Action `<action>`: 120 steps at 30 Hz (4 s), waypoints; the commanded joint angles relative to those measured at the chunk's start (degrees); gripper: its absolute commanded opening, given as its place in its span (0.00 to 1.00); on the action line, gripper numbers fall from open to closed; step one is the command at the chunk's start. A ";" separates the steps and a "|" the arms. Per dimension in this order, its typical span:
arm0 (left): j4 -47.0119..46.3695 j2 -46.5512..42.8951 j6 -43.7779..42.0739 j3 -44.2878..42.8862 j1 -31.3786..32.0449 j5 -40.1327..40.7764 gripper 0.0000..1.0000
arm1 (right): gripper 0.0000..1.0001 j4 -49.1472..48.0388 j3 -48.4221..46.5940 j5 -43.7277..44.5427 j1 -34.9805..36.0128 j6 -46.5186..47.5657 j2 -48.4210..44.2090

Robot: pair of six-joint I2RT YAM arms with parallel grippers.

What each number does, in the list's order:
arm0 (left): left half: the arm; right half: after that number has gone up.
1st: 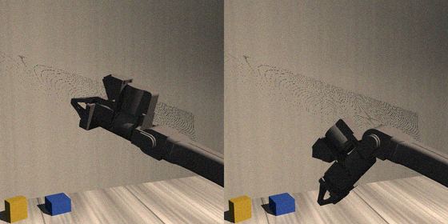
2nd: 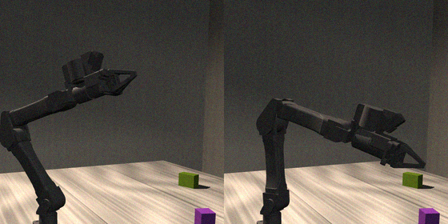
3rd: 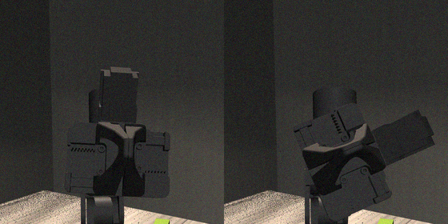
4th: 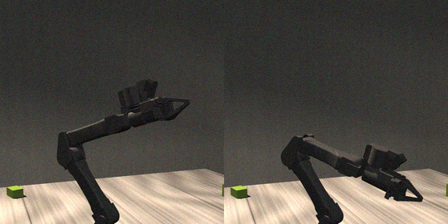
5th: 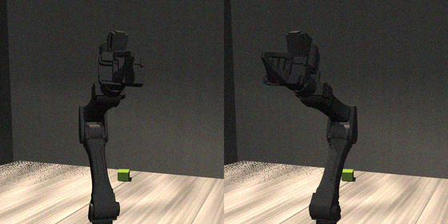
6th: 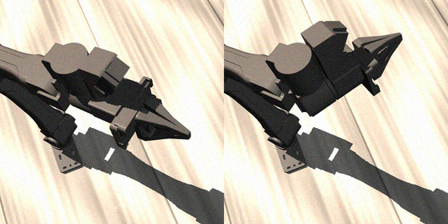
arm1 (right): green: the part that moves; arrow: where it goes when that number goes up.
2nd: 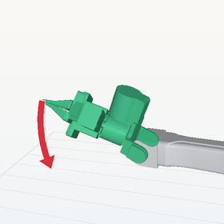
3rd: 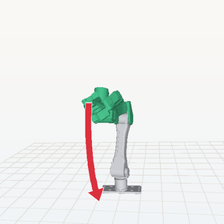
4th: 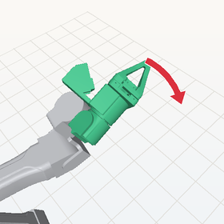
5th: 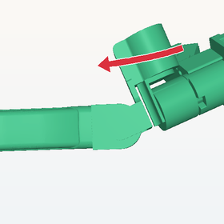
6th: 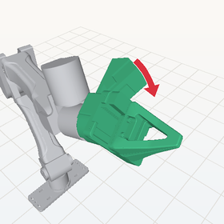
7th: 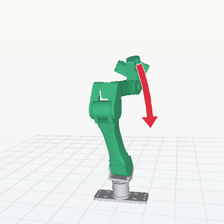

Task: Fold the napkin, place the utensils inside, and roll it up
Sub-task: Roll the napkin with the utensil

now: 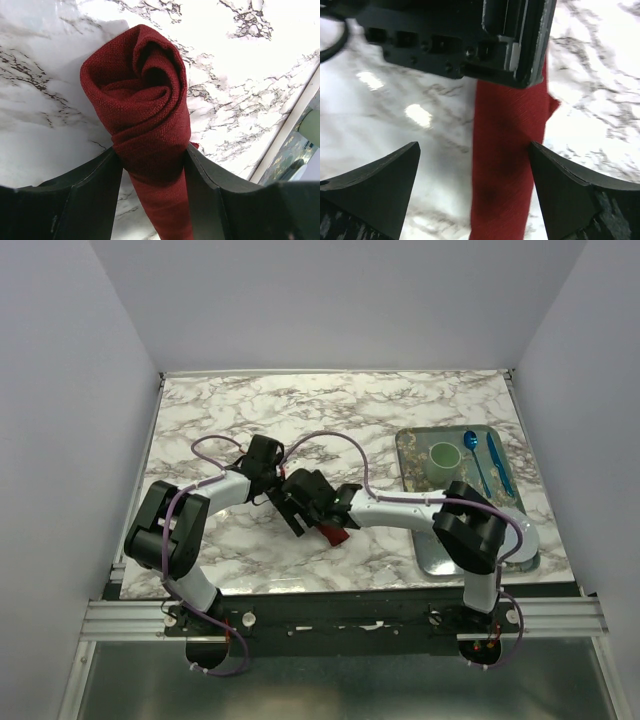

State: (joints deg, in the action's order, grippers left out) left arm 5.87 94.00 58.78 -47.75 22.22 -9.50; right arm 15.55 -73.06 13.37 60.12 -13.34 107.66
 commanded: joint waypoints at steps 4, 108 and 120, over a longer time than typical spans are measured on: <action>1.25 1.46 -0.34 1.60 -0.60 0.09 0.57 | 0.95 1.07 -4.29 20.39 1.23 6.31 7.39; 0.37 1.97 -3.41 -4.46 -1.74 -5.36 0.85 | 0.36 -22.49 4.76 -60.90 -23.46 -18.11 13.10; 3.80 4.01 -4.99 -4.29 -0.95 0.27 0.59 | 0.57 -18.90 5.56 -55.40 -24.08 -14.70 9.86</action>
State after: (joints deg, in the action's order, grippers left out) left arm 7.90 98.72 54.81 -53.98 21.12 -12.64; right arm -7.33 -68.29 -45.52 36.10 -30.89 119.77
